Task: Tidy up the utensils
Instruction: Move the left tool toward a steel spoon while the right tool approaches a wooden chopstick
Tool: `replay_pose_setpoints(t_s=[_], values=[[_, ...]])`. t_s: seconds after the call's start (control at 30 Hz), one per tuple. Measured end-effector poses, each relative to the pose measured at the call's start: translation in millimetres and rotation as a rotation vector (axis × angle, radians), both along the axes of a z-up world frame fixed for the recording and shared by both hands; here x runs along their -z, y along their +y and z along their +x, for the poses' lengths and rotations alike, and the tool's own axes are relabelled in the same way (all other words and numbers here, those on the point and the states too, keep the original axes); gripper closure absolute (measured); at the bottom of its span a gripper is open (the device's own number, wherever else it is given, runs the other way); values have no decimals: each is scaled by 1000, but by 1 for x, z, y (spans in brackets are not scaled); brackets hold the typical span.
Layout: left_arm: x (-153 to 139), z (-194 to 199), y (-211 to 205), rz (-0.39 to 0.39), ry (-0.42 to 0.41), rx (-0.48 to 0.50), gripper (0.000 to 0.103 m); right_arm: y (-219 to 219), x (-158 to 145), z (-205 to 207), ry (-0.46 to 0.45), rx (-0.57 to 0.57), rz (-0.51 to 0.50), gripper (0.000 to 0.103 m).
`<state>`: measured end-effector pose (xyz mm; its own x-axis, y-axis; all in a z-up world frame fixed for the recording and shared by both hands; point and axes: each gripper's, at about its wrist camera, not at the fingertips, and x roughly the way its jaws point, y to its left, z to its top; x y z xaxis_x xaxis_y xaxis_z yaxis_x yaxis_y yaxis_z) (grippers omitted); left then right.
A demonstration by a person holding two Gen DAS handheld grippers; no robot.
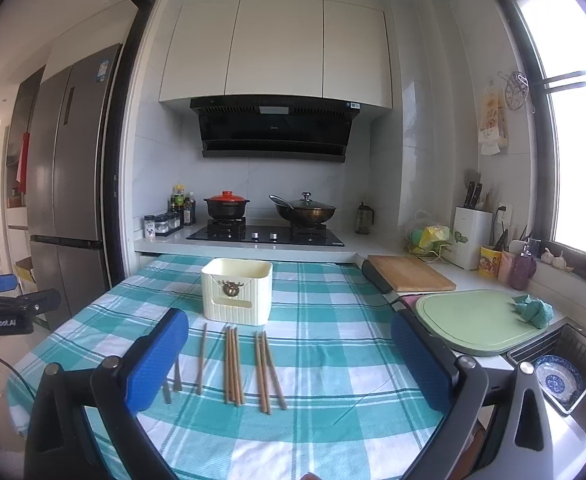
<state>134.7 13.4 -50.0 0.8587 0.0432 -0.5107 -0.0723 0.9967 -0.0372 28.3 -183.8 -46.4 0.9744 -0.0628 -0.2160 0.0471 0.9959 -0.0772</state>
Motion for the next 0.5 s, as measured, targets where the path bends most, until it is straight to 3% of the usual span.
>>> replay_pose_setpoints(t_s=[0.17, 0.3, 0.5], values=[[53, 63, 1, 7, 126, -49, 0, -12, 24, 40, 89, -9, -16, 0], [93, 106, 3, -37, 235, -84, 0, -20, 45, 71, 164, -26, -23, 0], [126, 159, -4, 5, 297, -153, 0, -37, 73, 125, 283, -71, -21, 0]])
